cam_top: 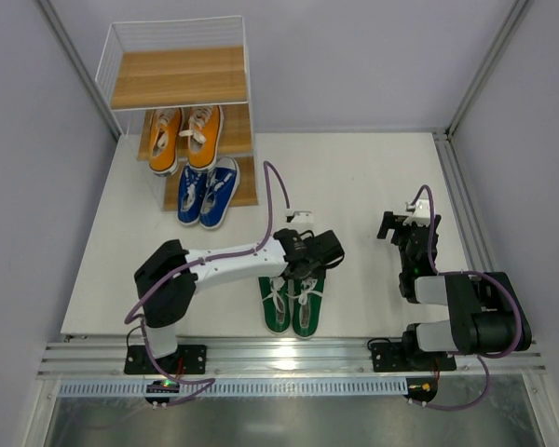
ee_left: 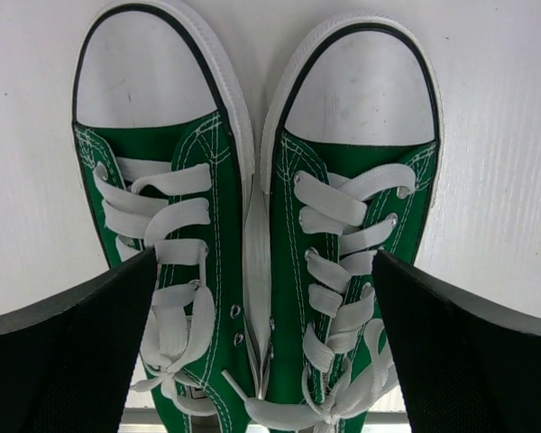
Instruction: Place and organize the shoes onto the shoe shelf
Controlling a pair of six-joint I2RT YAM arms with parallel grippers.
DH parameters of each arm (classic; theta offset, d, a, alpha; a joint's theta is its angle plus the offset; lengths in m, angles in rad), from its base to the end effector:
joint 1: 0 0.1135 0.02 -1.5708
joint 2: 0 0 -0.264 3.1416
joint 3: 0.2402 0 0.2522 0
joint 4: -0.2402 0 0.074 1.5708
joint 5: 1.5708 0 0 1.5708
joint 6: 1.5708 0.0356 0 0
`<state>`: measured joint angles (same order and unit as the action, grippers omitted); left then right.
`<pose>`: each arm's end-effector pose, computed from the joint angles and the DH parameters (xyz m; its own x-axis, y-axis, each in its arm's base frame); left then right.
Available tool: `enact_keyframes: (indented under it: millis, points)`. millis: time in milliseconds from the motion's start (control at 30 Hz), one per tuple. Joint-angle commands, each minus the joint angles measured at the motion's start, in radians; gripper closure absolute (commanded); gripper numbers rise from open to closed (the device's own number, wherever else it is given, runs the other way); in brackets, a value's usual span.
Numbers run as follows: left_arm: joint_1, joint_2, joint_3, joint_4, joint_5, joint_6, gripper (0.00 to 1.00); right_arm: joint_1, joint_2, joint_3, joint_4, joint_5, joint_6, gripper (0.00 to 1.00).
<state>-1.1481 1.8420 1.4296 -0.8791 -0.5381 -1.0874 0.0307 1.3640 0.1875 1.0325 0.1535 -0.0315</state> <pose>0.1676 -0.3281 0.2241 -0.8253 -0.0185 -0.5643 -0.0121 0.9998 -0.0151 0.2234 0.0014 0.1531 -0.1472 -0.0357 -0.9885 0.1163 0.9918 -0.0531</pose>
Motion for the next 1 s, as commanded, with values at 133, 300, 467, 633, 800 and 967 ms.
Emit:
enact_keyframes:
  millis: [133,300,467,633,800,967]
  points:
    - [-0.030,-0.009,-0.029,-0.021,-0.035,-0.041,0.00,-0.003,0.000,0.020,0.081,-0.006,0.002,0.03]
    - [-0.050,0.016,-0.028,-0.167,-0.114,-0.160,0.00,-0.003,0.001,0.018,0.080,-0.006,0.002,0.03]
    - [-0.070,0.014,-0.089,-0.155,-0.086,-0.203,0.00,-0.003,0.001,0.020,0.080,-0.008,0.002,0.03]
    - [-0.088,-0.018,-0.156,-0.143,-0.099,-0.249,0.00,-0.003,0.001,0.020,0.081,-0.006,0.002,0.03]
    - [-0.088,-0.020,-0.212,-0.018,-0.062,-0.213,0.00,-0.003,0.001,0.020,0.080,-0.008,0.002,0.03]
    - [-0.088,0.023,-0.227,-0.018,-0.043,-0.253,0.00,-0.003,0.001,0.020,0.081,-0.006,0.002,0.03]
